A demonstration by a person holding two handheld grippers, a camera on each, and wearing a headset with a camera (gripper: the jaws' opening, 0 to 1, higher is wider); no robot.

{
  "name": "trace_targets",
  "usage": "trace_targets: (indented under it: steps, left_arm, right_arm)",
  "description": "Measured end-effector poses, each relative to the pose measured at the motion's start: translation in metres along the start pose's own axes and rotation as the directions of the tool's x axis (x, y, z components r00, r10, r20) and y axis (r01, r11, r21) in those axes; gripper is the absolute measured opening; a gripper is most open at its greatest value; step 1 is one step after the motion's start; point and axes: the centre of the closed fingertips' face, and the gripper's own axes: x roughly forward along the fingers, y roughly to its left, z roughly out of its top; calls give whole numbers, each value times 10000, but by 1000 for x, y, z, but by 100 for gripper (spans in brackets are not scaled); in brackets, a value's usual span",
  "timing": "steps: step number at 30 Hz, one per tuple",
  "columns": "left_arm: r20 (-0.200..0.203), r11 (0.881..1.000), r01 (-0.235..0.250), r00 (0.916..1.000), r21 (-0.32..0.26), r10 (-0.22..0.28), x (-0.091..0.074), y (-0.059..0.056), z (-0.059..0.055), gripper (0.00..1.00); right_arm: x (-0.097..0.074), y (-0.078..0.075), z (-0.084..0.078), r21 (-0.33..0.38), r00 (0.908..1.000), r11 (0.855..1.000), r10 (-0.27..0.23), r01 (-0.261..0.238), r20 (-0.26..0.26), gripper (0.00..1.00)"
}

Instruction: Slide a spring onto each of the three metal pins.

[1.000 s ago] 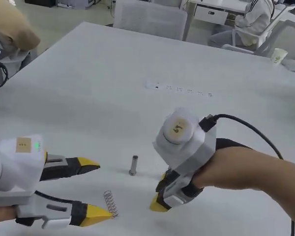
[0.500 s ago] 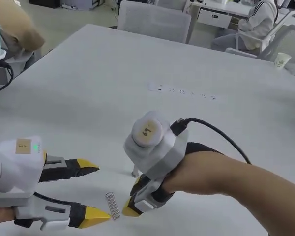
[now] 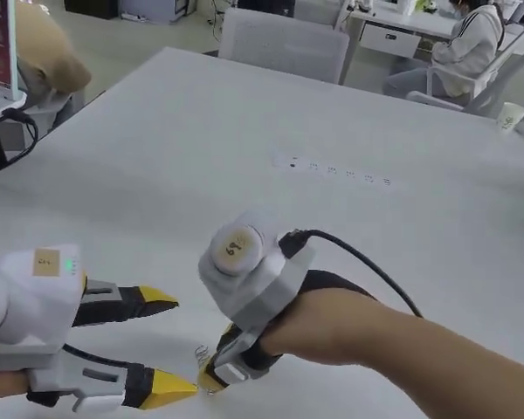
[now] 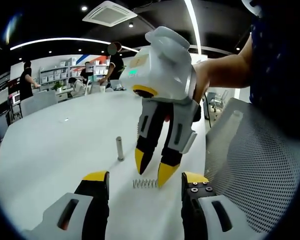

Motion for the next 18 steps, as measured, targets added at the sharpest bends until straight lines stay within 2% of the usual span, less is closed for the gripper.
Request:
trace_targets:
  steps: [9,18]
  left_arm:
    - [21,10000,-32,10000,-29,33,-1,1,-1,53]
    - [13,10000,1,10000,-31,-1,1,1,-1,52]
  right_arm:
    - [11,-1,-5,69,9996,9997,-220,221,-194,22]
    - [6,-13,-18,-780,9950,9944,-767,716,-640,16]
